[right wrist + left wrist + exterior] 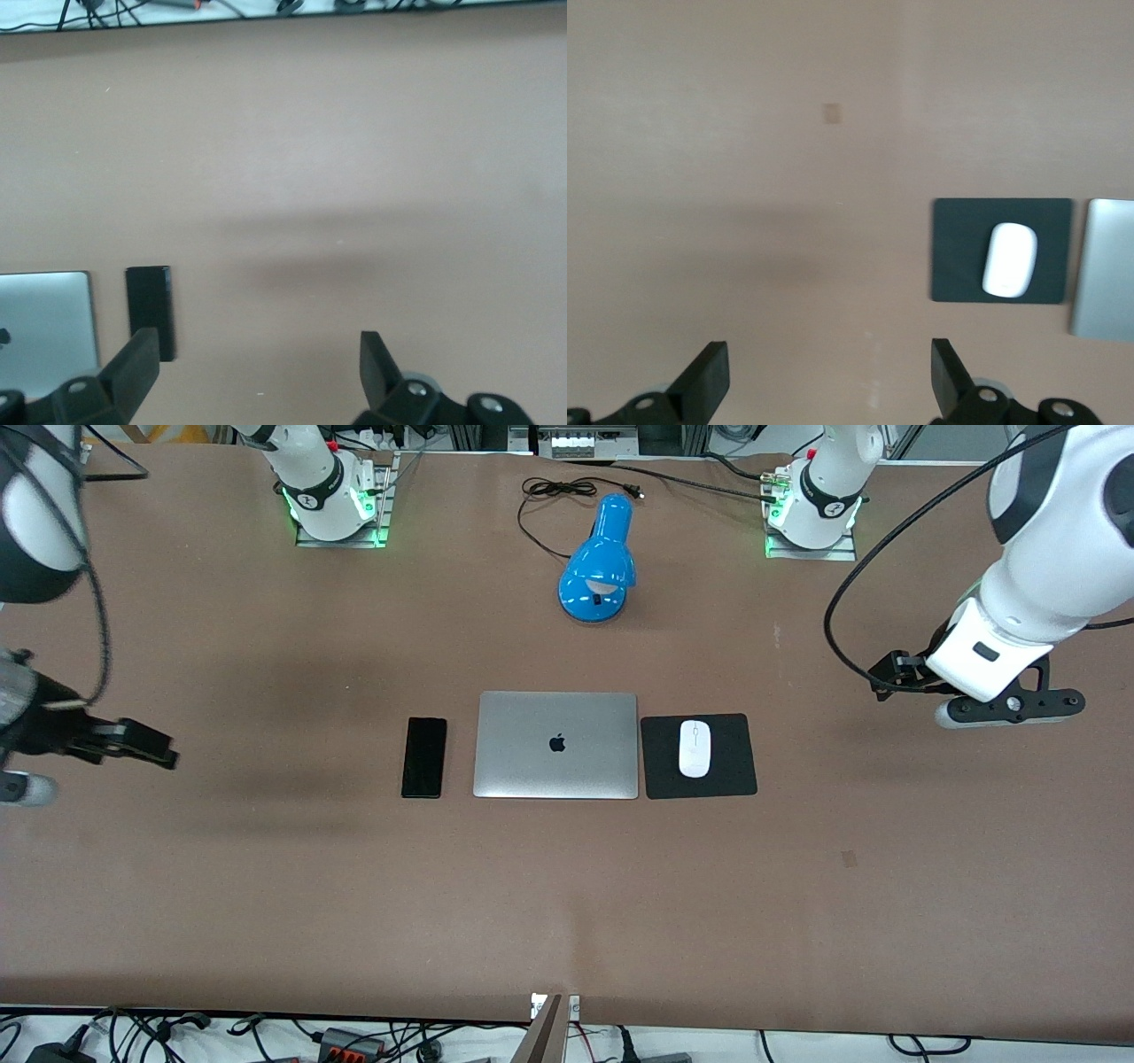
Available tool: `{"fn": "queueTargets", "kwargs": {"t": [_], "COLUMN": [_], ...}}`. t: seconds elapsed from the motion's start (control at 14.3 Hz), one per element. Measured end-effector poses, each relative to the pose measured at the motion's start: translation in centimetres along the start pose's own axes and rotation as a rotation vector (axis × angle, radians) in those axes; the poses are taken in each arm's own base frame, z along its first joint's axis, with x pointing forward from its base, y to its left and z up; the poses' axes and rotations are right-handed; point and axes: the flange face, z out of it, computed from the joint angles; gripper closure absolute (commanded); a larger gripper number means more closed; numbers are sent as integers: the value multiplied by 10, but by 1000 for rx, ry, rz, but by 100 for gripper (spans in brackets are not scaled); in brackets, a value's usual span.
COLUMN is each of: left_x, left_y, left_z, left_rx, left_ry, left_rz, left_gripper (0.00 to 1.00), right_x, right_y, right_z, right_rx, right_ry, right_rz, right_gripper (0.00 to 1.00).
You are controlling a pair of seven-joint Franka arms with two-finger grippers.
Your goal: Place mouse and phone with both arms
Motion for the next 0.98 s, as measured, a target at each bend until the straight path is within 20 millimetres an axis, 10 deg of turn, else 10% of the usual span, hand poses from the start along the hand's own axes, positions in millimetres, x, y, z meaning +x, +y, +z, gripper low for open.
{"fn": "queueTargets", "kwargs": {"t": [0.56, 0.98], "left_x": [-11, -29], "left_y": [-56, -37], "left_z": [-25, -24], "left_rx": [-70, -64], "left_ry": [-7, 28], "left_rz": [31, 69], "left_gripper": [0, 0], "right_x": [-22, -69], "right_y": [28, 30], "right_z": [-15, 2], "right_rx": [-31, -32], "right_ry": [-32, -44], "right_rz": [-48, -48], "right_gripper": [0, 0]}}
